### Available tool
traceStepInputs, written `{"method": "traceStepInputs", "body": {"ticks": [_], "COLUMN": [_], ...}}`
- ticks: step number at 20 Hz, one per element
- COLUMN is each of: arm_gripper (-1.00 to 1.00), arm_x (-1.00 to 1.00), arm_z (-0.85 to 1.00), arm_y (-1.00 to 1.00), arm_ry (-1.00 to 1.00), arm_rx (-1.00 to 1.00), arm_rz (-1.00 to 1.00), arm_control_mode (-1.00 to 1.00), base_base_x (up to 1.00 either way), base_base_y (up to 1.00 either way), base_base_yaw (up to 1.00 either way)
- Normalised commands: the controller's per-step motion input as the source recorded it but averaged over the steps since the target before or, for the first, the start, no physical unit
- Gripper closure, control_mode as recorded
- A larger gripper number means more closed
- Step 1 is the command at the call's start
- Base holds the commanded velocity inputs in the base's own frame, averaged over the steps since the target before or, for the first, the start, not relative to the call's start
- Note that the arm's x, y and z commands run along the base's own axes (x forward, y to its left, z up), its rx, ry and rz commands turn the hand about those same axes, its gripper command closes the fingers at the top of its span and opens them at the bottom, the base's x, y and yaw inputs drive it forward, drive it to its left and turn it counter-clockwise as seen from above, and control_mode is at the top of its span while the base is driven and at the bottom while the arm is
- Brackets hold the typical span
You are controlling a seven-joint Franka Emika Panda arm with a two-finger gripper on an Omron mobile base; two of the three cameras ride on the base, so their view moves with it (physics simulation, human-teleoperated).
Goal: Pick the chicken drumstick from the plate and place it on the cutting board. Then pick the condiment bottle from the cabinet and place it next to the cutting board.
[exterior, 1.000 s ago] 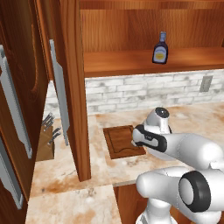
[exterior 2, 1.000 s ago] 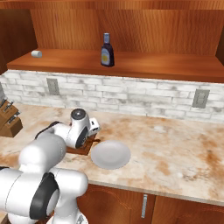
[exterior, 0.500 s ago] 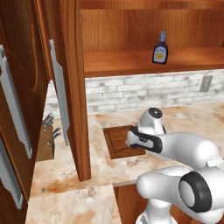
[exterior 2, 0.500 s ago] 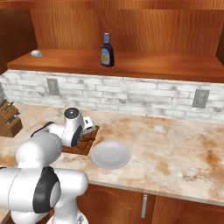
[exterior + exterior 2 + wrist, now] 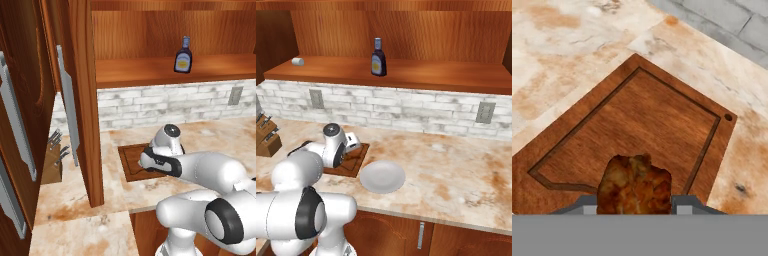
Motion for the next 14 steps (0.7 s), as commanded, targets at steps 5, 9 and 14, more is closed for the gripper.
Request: {"method": "traceStepInputs", "body": {"ticks": [5,9,14], "arm_gripper": [1.0,1.0,1.0], "arm_x": [0.05,0.04,0.01], "arm_z": [-0.07,-0.19,-0.17], "arm_y": [0.08,0.06,0.03], "arm_ry": [-0.04,-0.03,-0.02], "arm_rx": [0.0,0.0,0.0], "arm_rz": [0.0,0.0,0.0], "arm_control_mode": [-1.0,-1.0,-1.0], "base_base_x": [0.0,0.0,0.0], "base_base_y": [0.0,0.0,0.0], "base_base_yaw": [0.0,0.0,0.0]}}
